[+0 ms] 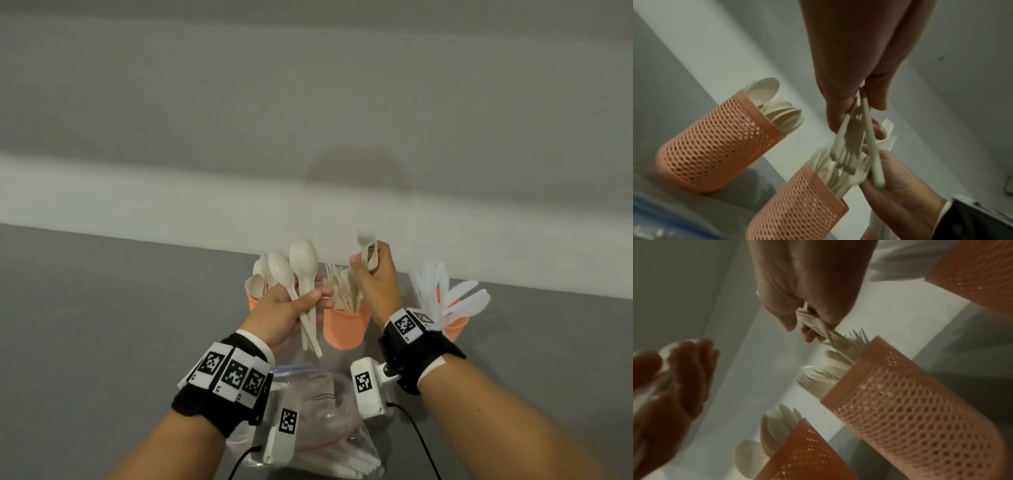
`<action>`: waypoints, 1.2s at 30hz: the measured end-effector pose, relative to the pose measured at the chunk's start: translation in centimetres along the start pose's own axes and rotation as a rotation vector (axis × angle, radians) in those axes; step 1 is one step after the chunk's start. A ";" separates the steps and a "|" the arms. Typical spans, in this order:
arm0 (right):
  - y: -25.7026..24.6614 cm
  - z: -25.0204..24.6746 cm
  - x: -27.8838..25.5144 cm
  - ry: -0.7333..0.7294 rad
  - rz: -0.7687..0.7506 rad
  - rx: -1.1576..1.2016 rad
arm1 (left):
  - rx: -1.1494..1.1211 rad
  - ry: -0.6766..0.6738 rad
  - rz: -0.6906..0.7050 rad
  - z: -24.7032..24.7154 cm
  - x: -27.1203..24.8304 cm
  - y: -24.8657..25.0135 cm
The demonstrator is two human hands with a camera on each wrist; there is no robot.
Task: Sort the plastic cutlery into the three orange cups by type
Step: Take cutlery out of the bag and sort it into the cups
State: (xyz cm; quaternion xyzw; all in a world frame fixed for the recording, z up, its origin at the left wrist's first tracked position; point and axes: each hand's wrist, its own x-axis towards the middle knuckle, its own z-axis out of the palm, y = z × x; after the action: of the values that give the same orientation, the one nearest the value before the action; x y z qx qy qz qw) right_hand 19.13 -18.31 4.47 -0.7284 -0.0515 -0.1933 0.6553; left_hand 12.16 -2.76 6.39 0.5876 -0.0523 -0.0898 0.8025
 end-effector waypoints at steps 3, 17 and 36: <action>1.4 -0.1 0.1 -0.027 0.023 -0.101 | 0.039 0.058 0.030 -0.4 0.0 0.1; -0.4 -1.1 0.2 -0.084 -0.060 -0.146 | 0.048 0.158 0.092 -0.5 0.9 0.2; -8.6 6.3 -1.0 -0.287 -0.104 0.100 | 0.687 0.024 0.136 -4.6 2.8 4.3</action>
State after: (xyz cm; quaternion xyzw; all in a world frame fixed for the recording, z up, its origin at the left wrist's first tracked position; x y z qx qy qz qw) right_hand 16.68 -10.84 11.72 -0.7112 -0.1920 -0.1183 0.6658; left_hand 16.08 2.17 9.00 0.8195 -0.1090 -0.0061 0.5626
